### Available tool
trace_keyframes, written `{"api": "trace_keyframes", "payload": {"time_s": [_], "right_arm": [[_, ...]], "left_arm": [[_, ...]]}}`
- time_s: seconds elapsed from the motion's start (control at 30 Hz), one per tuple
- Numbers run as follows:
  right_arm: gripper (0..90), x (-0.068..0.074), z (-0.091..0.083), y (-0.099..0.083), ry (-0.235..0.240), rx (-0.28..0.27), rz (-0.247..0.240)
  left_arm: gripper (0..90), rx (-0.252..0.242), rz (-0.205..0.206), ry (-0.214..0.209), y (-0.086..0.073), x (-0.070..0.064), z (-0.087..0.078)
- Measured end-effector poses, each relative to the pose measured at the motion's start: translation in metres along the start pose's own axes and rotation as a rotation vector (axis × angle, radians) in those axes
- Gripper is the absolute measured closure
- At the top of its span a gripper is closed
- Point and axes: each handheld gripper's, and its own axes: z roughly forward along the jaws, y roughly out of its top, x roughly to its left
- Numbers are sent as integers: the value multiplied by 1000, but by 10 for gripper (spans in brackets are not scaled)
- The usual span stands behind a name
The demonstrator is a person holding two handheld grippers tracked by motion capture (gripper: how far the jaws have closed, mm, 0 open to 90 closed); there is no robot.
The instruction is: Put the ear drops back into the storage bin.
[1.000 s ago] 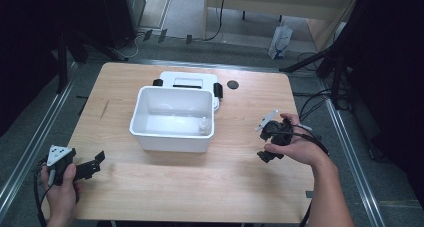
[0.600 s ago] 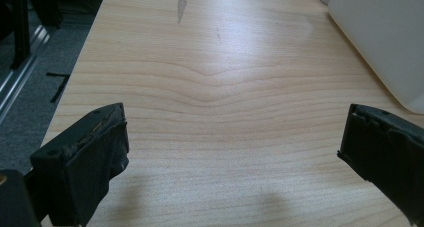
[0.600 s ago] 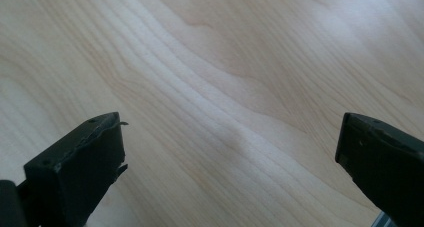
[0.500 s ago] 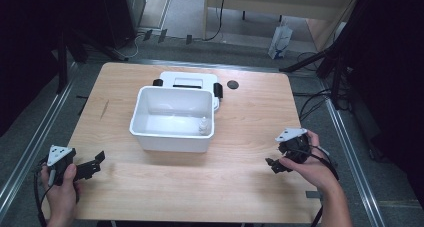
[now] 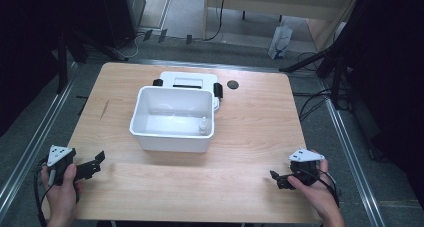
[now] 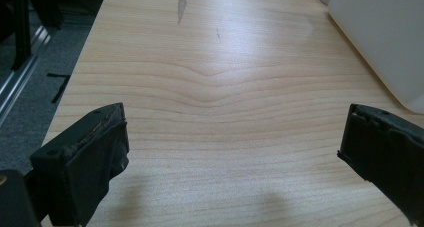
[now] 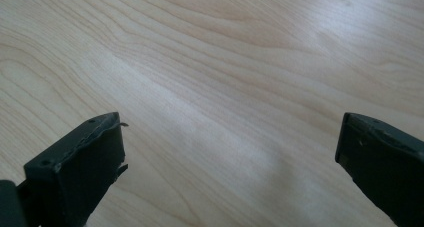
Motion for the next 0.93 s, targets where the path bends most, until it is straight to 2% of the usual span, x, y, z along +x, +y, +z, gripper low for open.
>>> {"api": "trace_keyframes", "payload": {"time_s": [0.23, 0.3, 0.47, 0.67, 0.73, 0.8, 0.93], "right_arm": [[0, 2, -10, -24, -7, -134, 119], [0, 4, -14, -30, -7, -169, 139], [0, 8, -23, -46, -23, -225, 175], [0, 5, -28, -63, -53, -301, 263], [0, 4, -31, -66, -44, -336, 300], [0, 3, -33, -69, -9, -377, 342], [0, 1, -33, -70, -6, -390, 366]], "left_arm": [[1, 0, 1, 1, 0, 0, 0], [1, 0, 0, 1, 0, 0, 0], [1, -1, 9, 4, 0, -1, 0], [1, 8, 19, 9, 0, -2, 1], [1, 8, 22, 12, 0, -2, 1], [1, 9, 29, 15, 0, -3, 1], [1, 7, 38, 22, 0, -4, 1]]}}
